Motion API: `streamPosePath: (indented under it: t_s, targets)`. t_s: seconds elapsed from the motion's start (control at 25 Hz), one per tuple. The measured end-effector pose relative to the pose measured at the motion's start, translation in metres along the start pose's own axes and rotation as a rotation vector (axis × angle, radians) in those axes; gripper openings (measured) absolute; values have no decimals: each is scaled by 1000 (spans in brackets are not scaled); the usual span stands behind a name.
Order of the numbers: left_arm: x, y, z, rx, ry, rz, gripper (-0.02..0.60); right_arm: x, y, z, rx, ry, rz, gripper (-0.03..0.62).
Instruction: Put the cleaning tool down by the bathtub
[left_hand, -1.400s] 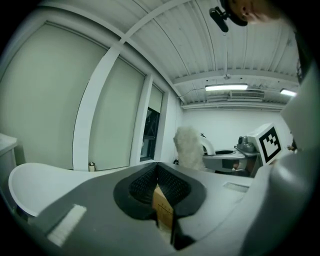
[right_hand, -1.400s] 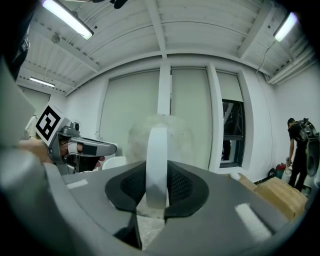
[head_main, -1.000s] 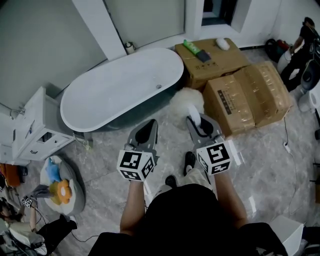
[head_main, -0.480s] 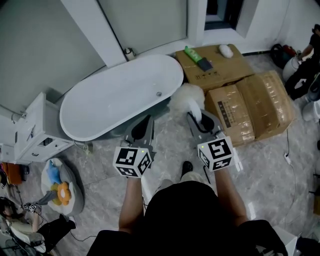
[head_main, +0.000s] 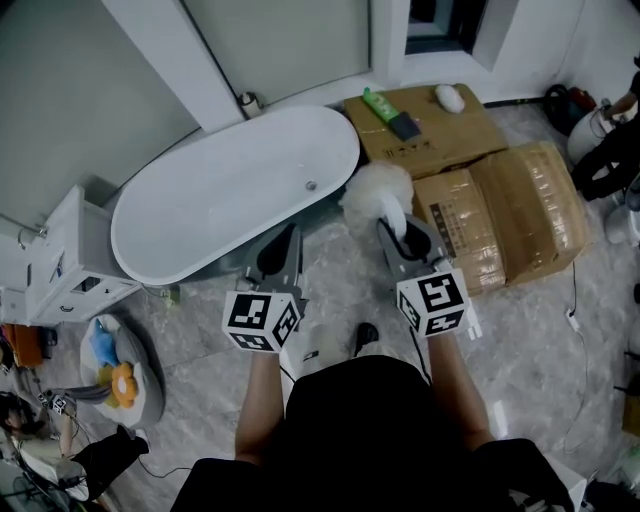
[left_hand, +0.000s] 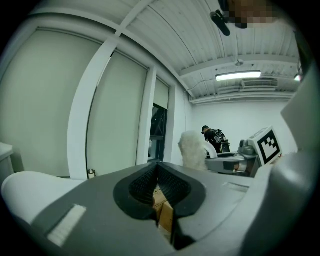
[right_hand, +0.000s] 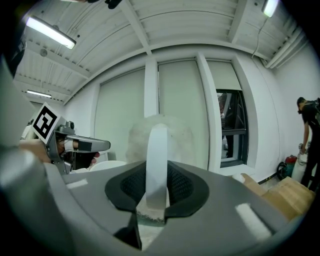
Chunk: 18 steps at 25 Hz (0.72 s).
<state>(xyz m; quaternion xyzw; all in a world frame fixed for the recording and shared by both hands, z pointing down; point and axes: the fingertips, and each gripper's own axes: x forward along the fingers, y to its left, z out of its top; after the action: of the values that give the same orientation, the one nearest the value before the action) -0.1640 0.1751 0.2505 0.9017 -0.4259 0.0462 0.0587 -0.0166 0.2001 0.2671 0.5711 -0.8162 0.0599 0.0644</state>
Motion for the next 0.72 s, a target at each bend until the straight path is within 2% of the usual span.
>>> streamPosePath:
  t_s: [0.32, 0.72]
  targets:
    - [27, 14, -12, -14, 23, -18, -2, 29, -10, -13, 16, 47, 3, 91]
    - [97, 76, -7, -40, 30, -46, -2, 117, -36, 3, -3, 78, -22, 91]
